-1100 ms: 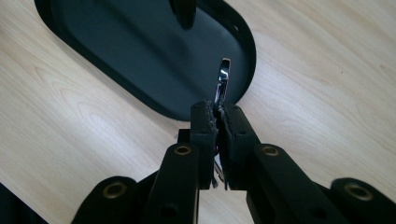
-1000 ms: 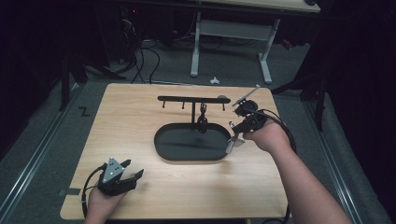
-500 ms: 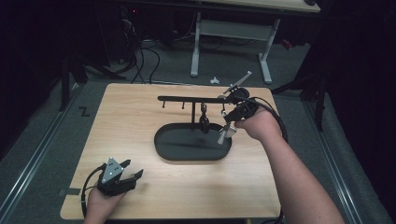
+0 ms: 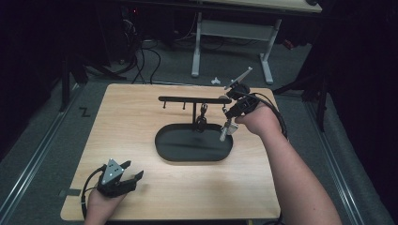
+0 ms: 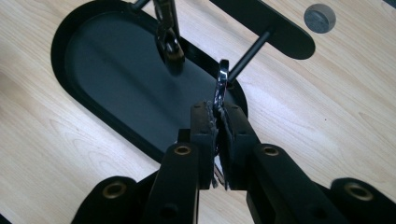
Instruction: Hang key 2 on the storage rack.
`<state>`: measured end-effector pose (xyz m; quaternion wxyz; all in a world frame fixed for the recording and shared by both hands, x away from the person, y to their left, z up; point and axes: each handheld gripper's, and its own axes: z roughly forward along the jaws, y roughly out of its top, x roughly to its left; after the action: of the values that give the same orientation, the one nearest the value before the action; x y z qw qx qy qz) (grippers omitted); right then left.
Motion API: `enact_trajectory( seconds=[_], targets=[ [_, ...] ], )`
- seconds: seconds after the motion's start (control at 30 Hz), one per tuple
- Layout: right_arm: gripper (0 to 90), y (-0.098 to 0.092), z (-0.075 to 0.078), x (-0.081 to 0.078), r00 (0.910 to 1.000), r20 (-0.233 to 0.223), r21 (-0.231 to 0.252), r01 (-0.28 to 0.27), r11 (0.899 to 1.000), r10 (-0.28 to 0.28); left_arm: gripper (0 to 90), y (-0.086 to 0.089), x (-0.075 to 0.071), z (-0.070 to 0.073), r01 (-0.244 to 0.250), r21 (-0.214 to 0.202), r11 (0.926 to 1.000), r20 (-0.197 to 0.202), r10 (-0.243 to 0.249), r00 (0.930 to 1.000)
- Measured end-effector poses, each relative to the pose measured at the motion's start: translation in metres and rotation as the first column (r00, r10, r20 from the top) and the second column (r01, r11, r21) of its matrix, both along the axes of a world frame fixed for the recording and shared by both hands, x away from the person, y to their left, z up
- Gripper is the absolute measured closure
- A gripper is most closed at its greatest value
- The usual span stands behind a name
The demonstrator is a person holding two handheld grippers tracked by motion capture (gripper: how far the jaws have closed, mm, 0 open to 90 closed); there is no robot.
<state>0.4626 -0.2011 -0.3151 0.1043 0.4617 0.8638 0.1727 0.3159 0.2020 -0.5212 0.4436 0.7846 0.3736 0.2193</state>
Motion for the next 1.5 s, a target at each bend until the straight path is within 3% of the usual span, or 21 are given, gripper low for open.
enact_trajectory(
  seconds=[0.83, 0.93, 1.27, 1.5],
  targets=[
    [83.8, -0.007, -0.008, 0.011, 0.9991, 0.016, 0.016, 0.038, 0.999, -0.038, 36.6, -0.001, 0.000, -0.002, 0.013, 0.007, 0.9999, -0.011, -0.013, 0.9999],
    [83.2, -0.007, -0.009, 0.013, 0.9994, 0.030, 0.004, 0.019, 1.000, -0.019, 36.6, -0.002, 0.000, -0.002, 0.017, 0.013, 0.9998, -0.013, -0.017, 0.9998],
    [75.9, -0.011, -0.017, 0.013, 0.9967, 0.044, -0.004, 0.069, 0.998, -0.068, 36.5, -0.002, 0.001, -0.002, 0.012, 0.006, 0.9999, -0.008, -0.012, 0.9999],
    [61.8, -0.016, -0.028, 0.010, 0.9949, 0.037, -0.001, 0.094, 0.996, -0.094, 36.3, -0.002, 0.002, -0.002, 0.012, 0.012, 0.9999, -0.011, -0.011, 0.9999]
  ],
)
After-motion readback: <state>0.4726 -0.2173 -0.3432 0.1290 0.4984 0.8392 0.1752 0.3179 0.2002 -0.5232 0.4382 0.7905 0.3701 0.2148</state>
